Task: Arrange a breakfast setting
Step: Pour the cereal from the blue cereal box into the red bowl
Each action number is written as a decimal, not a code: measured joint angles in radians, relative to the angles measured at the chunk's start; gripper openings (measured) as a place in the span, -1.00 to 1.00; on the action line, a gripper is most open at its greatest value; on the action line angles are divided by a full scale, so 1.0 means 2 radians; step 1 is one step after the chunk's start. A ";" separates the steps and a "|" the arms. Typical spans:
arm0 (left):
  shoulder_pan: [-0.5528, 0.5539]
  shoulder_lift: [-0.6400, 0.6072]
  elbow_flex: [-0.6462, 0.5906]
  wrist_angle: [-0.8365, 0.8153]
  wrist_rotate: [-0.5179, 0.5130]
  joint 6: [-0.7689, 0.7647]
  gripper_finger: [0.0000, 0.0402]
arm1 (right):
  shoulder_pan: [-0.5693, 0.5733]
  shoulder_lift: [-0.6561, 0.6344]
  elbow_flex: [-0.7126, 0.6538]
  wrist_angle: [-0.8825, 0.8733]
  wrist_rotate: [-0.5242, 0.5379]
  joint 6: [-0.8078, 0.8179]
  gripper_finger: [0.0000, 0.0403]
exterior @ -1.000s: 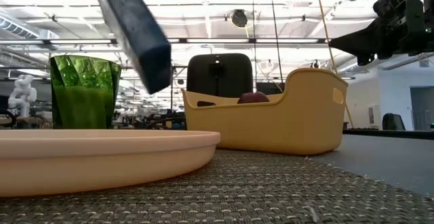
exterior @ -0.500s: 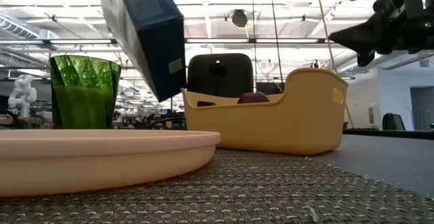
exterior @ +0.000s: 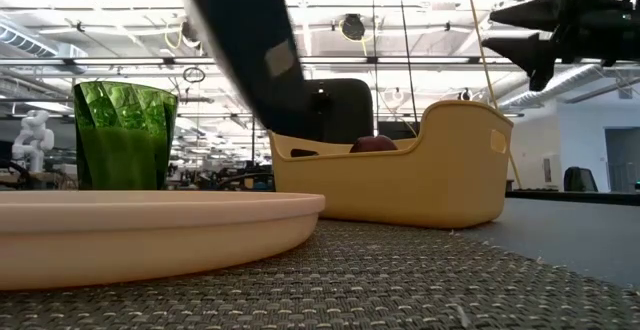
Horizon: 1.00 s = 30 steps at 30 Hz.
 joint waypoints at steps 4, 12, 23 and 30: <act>-0.019 0.000 0.000 0.024 0.014 0.000 -1.00 | 0.000 0.000 0.000 0.000 -0.002 0.032 0.37; -0.047 0.003 0.000 0.074 0.043 0.002 -1.00 | 0.000 0.001 0.000 0.001 -0.035 0.102 0.57; -0.064 0.003 0.000 0.113 0.039 0.046 -1.00 | 0.000 0.113 0.000 0.108 -0.104 0.177 0.58; -0.064 0.003 0.000 0.133 0.039 0.084 -1.00 | 0.000 0.227 0.004 0.222 -0.109 0.214 0.58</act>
